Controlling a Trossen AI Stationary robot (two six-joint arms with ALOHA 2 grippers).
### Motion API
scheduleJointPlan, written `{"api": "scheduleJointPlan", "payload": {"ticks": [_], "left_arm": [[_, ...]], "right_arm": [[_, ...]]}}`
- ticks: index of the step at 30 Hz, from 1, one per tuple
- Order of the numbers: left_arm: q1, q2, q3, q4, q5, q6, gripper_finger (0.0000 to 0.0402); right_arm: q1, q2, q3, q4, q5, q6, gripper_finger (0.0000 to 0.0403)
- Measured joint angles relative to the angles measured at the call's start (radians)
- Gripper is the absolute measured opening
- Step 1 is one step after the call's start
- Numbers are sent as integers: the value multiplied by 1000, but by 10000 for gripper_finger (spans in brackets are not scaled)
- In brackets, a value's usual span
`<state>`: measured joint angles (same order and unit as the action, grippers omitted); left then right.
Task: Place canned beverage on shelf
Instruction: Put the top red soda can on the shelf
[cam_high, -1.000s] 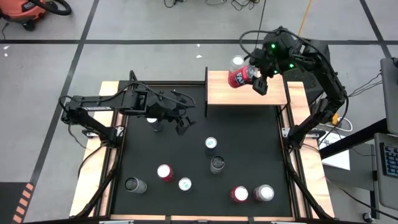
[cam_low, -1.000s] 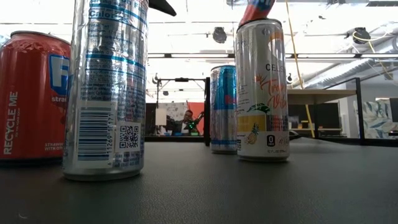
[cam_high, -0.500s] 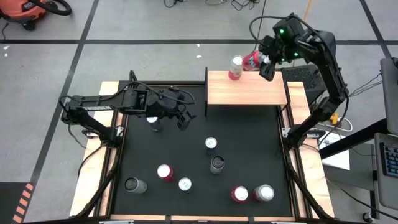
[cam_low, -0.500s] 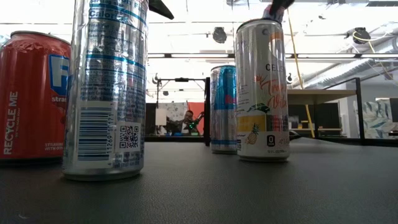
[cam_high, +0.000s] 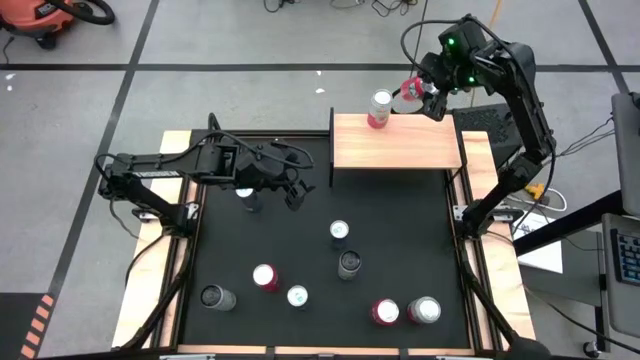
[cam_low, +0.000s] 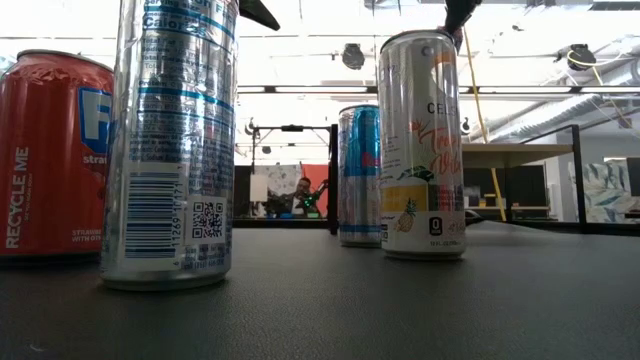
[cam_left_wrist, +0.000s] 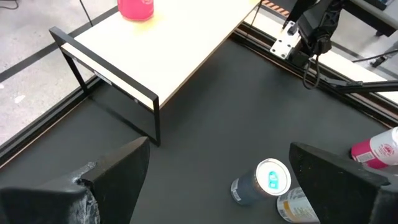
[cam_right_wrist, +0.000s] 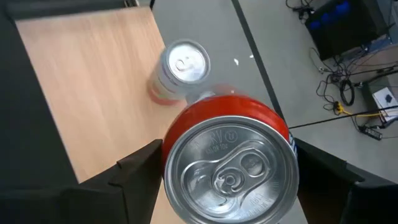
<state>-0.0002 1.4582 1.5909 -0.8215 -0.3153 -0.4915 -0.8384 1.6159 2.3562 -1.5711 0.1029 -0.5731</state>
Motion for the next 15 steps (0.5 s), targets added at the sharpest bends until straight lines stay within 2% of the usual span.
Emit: {"api": "scheduleJointPlan", "payload": {"ticks": [15], "left_arm": [[12, 0, 0, 0, 2, 15, 386]], "right_arm": [[-30, 73, -8, 3, 1, -29, 277]]}}
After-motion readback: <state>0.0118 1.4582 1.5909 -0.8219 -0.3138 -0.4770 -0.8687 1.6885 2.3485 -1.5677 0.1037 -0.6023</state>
